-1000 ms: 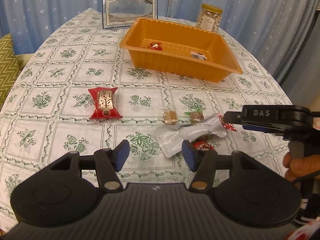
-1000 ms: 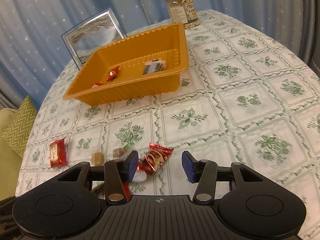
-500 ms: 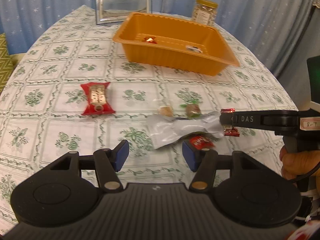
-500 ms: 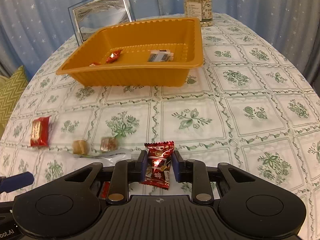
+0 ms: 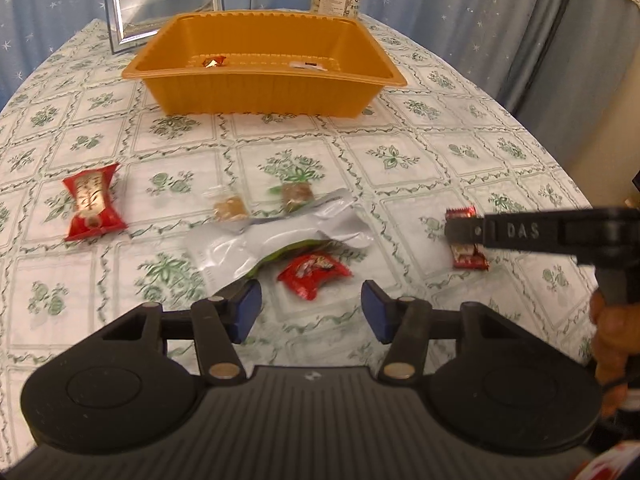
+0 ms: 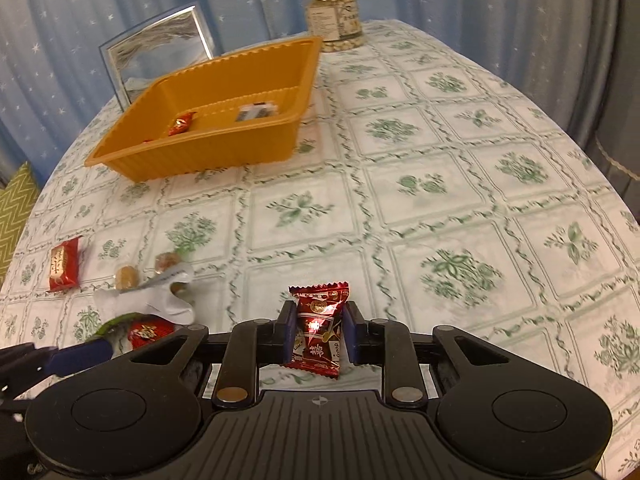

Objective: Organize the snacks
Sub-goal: 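Grasp the small red candy beside the white packet with the left gripper while the right holds the foil candy, then carry both held candies over the orange tray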

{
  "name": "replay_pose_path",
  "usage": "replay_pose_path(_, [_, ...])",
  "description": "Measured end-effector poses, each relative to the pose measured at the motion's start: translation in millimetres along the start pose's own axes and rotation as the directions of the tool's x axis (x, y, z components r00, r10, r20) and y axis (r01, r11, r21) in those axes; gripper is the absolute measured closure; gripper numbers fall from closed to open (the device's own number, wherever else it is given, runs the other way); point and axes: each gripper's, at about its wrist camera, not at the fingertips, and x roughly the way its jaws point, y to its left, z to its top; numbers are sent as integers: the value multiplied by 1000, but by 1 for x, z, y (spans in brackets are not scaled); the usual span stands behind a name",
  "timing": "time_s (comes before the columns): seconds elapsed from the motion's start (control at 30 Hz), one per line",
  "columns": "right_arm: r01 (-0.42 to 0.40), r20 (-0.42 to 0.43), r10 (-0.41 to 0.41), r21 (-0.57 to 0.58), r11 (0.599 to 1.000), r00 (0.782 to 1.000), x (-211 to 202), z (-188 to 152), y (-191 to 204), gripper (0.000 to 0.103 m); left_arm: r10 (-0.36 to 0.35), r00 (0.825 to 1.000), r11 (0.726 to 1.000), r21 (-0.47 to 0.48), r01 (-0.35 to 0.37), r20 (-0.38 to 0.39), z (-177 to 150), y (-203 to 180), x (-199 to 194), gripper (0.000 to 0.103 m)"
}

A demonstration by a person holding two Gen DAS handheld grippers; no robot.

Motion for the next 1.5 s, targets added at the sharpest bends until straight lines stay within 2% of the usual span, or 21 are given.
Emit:
replay_pose_path(0.27, [-8, 3, 8, 10, 1000, 1000, 0, 0, -3, 78, 59, 998, 995, 76, -60, 23, 3, -13, 14, 60])
replay_pose_path(0.5, [-8, 5, 8, 11, 1000, 1000, -1, 0, -1, 78, 74, 997, 992, 98, -76, 27, -2, -16, 9, 83])
replay_pose_path(0.8, [-18, 18, 18, -2, 1000, 1000, -11, -3, 7, 78, 76, 996, 995, 61, -79, 53, -6, -13, -16, 83])
replay_pose_path(1.2, [-52, 62, 55, -41, 998, 997, -42, -1, 30, 78, 89, 990, 996, 13, -91, 113, 8, -4, -59, 83])
replay_pose_path(1.5, [-70, 93, 77, -76, 995, 993, -63, 2, 44, 78, 102, 986, 995, -32, -98, 130, 10, 4, -81, 83])
